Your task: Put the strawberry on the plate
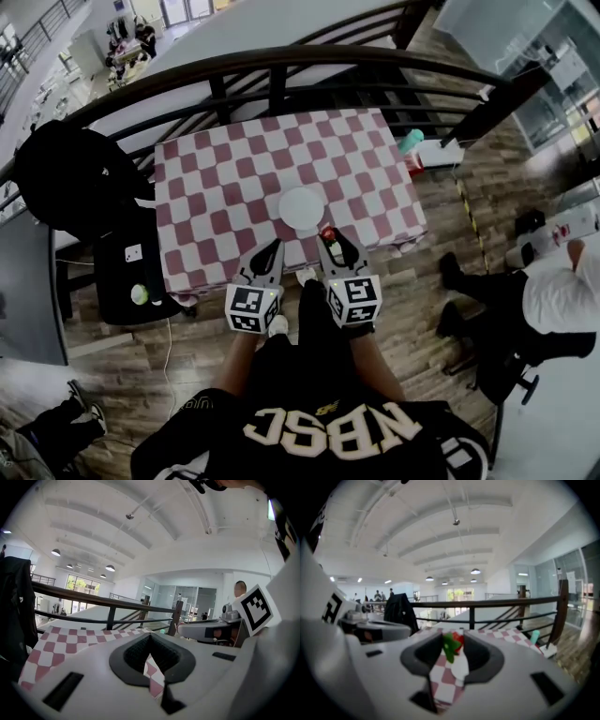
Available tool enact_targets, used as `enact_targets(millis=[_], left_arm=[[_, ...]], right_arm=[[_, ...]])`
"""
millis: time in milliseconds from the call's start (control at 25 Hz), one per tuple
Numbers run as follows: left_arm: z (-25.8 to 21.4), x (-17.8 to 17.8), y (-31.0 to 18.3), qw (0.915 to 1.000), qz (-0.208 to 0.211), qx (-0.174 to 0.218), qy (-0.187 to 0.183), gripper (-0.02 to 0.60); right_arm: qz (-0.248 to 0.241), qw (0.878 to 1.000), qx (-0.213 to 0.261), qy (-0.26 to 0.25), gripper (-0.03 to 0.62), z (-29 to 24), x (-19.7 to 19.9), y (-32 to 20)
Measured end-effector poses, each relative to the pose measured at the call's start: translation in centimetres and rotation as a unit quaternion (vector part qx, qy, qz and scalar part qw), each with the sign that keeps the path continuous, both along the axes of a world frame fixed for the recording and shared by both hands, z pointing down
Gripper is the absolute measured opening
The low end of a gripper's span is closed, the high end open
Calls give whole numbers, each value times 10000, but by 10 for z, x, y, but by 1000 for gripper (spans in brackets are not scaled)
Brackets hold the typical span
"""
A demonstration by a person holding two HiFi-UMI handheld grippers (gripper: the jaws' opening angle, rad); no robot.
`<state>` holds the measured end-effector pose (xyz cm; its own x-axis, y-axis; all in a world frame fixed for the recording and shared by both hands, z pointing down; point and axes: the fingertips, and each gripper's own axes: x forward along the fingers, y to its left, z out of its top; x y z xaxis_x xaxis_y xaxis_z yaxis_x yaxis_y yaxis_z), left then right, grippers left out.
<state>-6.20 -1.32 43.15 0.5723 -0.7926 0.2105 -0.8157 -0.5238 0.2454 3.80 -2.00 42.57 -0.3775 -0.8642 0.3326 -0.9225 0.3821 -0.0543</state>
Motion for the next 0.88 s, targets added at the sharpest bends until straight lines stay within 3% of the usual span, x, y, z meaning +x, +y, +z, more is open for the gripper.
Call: enact_targets(millis=[360, 880], left_arm=[[69, 12, -49, 9974, -130, -631, -331, 12], [166, 12, -101, 9866, -119, -1446, -740, 12]], right_arm=[[-400, 9962, -756, 134, 147, 71, 0, -58], [-993, 9774, -1832, 351, 147, 200, -8, -112]])
